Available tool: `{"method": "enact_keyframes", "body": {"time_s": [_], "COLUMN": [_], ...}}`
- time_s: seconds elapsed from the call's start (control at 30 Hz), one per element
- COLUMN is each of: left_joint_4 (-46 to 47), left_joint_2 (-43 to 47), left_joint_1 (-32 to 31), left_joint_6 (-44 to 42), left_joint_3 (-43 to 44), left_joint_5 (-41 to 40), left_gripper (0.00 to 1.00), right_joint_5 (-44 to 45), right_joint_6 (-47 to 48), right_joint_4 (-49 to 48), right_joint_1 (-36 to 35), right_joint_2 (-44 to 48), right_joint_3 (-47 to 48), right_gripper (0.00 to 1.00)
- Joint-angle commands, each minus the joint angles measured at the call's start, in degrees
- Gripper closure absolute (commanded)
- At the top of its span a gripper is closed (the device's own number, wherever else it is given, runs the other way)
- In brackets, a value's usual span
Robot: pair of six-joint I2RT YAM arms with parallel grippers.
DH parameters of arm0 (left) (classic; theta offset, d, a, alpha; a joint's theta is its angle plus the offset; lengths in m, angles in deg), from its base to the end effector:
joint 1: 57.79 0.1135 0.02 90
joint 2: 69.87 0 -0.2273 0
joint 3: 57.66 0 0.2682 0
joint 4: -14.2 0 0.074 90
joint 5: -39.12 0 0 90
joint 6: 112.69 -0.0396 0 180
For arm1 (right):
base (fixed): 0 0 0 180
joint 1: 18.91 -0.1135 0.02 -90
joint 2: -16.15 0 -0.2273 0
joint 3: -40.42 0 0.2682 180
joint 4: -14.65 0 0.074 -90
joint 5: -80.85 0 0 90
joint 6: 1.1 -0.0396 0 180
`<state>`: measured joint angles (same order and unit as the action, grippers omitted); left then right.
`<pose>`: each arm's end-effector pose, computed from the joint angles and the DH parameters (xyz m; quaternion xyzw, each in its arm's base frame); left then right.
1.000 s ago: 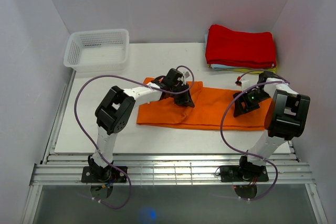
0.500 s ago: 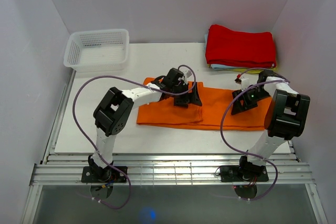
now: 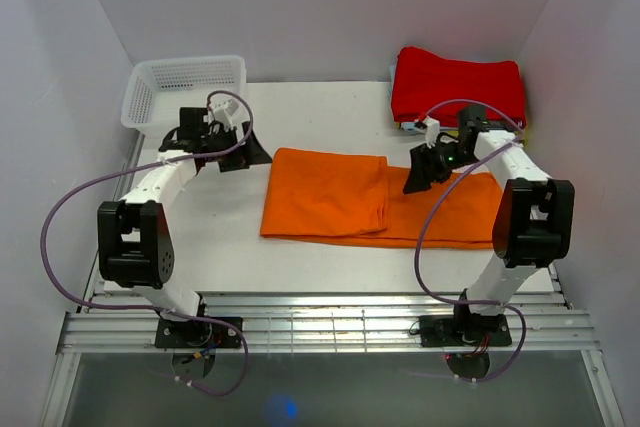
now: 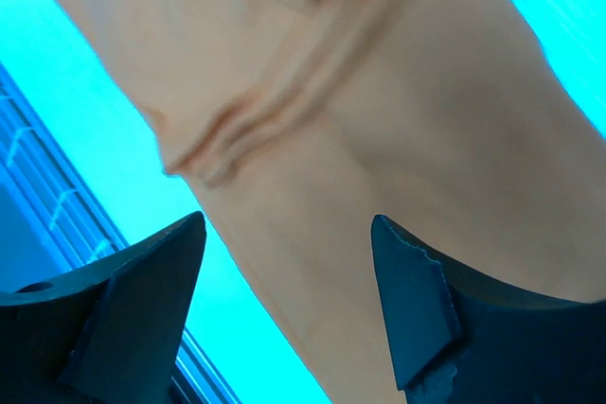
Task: Fold and stack the trousers
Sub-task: Fold the trousers
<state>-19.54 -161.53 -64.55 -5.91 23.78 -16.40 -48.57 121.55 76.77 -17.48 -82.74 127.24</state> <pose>0.3621 -0.0655 0.2191 0.0387 0.8858 -0.3432 0.3100 0.3464 0.0165 0.1814 -0.2956 0.8856 0.2814 0.2217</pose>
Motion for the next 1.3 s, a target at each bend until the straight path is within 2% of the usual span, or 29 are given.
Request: {"method": "enact_keyframes", "body": {"time_s": [0.0,0.17,0.33,0.47,0.6,0.7,0.83,0.93,1.17,1.27], "left_joint_4": [-8.18,-7.31,-1.69,6.56,14.29,19.91,23.01,26.43,31.71,32.24], "left_joint_2": [-0.71,-5.01,-10.82,-14.42,-17.68,-18.47,-22.07,-23.22,-26.90,-28.49], "left_joint_1": [4.20,9.40,9.84,9.84,9.49,8.96,8.35,8.35,8.00,7.73], "left_joint_6": [-8.95,-13.87,-13.00,-6.43,-1.84,1.84,5.09,8.35,12.04,13.45], "left_joint_3": [-5.13,-8.21,-13.22,-17.70,-19.55,-21.31,-20.35,-20.52,-19.38,-17.80], "left_joint_5": [7.26,13.50,20.00,24.05,28.88,29.07,27.84,25.30,28.53,27.40], "left_gripper": [0.07,0.13,0.15,0.17,0.27,0.31,0.35,0.34,0.36,0.25], "right_joint_5": [-7.23,-4.89,3.72,7.77,8.92,10.06,10.94,11.56,12.52,12.79], "right_joint_6": [-4.78,-6.36,-6.02,-5.31,-5.22,-4.70,-4.34,-4.26,-3.99,-3.99], "right_joint_4": [-2.95,-4.89,-7.00,-8.93,-9.02,-8.50,-8.15,-7.97,-7.79,-7.79], "right_joint_1": [-7.29,-14.08,-14.88,-14.97,-15.14,-15.67,-16.11,-16.46,-16.72,-16.72], "right_joint_2": [-1.47,-7.10,-10.53,-11.67,-12.55,-12.47,-12.38,-12.47,-12.73,-13.17], "right_joint_3": [3.63,5.30,0.92,-3.48,-4.10,-4.36,-4.45,-4.63,-4.19,-3.75], "right_gripper": [0.25,0.30,0.34,0.36,0.37,0.39,0.43,0.43,0.43,0.44]}}
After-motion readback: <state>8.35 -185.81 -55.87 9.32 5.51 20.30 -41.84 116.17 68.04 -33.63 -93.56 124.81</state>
